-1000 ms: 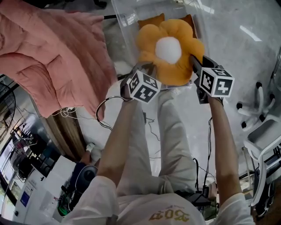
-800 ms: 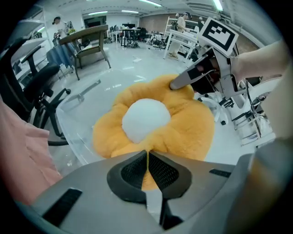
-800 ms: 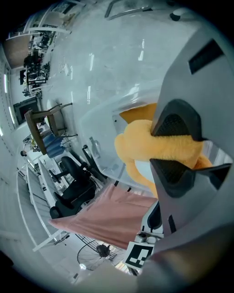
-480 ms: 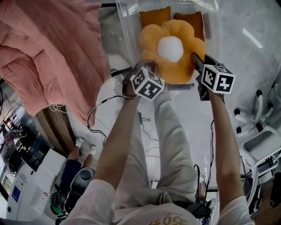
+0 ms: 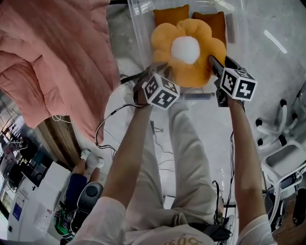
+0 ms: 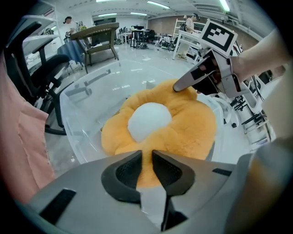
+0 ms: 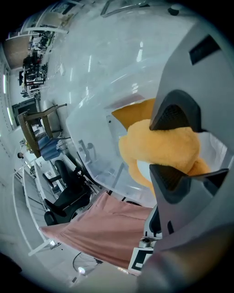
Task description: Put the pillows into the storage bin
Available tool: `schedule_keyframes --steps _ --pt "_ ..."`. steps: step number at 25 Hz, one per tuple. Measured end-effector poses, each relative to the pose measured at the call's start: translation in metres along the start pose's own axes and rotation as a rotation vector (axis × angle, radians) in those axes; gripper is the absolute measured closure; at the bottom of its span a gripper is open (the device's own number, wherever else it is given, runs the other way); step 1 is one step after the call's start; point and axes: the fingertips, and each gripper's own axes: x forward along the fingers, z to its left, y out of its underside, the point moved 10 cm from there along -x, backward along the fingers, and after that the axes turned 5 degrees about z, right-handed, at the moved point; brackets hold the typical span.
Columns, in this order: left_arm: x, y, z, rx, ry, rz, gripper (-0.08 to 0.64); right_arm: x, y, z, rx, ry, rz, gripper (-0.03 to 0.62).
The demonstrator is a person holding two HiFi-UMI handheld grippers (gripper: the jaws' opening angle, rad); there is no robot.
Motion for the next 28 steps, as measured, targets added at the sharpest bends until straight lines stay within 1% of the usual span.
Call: schedule_keyframes --steps 1,2,3,4,7,9,11,12,14,15,16,17,18,20,21,22,23,24,26,28 --pt "0.004 0.003 -0.001 -0.004 0.025 0.011 0.432 0.001 0.000 -0.001 -0.004 0.000 0.011 0.349" --pt "0.008 0.005 -0.002 -0.013 0.056 0.023 0.320 0.001 0.000 -0.002 -0.008 0.003 0.018 0.350" --pt "0.011 0.008 -0.002 -0.027 0.083 0.035 0.239 0.000 0.000 -0.003 -0.015 0.008 0.022 0.353" --pt "0.012 0.010 -0.002 -0.040 0.097 0.042 0.208 -0.001 0.000 -0.003 -0.026 0.018 0.027 0.354" --pt "0.010 0.014 -0.002 -0.053 0.102 0.041 0.207 -0.003 0.005 -0.003 -0.061 0.046 0.046 0.354" --pt "0.006 0.013 -0.004 -0.065 0.107 0.024 0.213 -0.006 0.008 -0.004 -0.051 0.047 0.042 0.357" --pt "0.000 0.009 -0.004 -0.111 0.123 -0.017 0.227 -0.011 0.009 -0.001 -0.036 0.036 0.040 0.364" --pt "-0.004 0.007 -0.001 -0.156 0.133 -0.046 0.230 -0.013 0.010 0.002 -0.032 0.026 0.042 0.364" --pt "-0.013 0.003 0.007 -0.282 0.155 -0.112 0.243 -0.016 0.011 0.011 -0.034 0.002 0.044 0.364" --pt "-0.020 0.000 0.010 -0.349 0.163 -0.144 0.259 -0.019 0.011 0.016 -0.039 -0.008 0.042 0.364" --pt "-0.026 -0.003 0.014 -0.407 0.167 -0.177 0.289 -0.023 0.012 0.021 -0.045 -0.016 0.038 0.366" --pt "-0.034 -0.006 0.016 -0.450 0.168 -0.208 0.315 -0.028 0.012 0.026 -0.051 -0.023 0.032 0.373" --pt "-0.042 -0.010 0.016 -0.475 0.166 -0.235 0.339 -0.034 0.013 0.030 -0.054 -0.030 0.023 0.385" --pt "-0.058 -0.018 0.016 -0.476 0.153 -0.281 0.418 -0.047 0.012 0.040 -0.044 -0.052 -0.006 0.419" --pt "-0.067 -0.021 0.015 -0.462 0.140 -0.304 0.476 -0.054 0.011 0.044 -0.028 -0.069 -0.026 0.446" --pt "-0.076 -0.025 0.013 -0.448 0.124 -0.329 0.509 -0.061 0.011 0.047 -0.001 -0.091 -0.049 0.491" --pt "-0.085 -0.028 0.012 -0.441 0.112 -0.356 0.509 -0.069 0.010 0.050 0.036 -0.118 -0.071 0.567" --pt "-0.095 -0.030 0.010 -0.440 0.106 -0.382 0.516 -0.077 0.010 0.053 0.077 -0.148 -0.089 0.578" --pt "-0.116 -0.035 0.008 -0.435 0.104 -0.423 0.531 -0.093 0.007 0.058 0.137 -0.199 -0.118 0.579" --pt "-0.139 -0.040 0.003 -0.406 0.116 -0.452 0.545 -0.111 0.004 0.064 0.145 -0.248 -0.158 0.578"
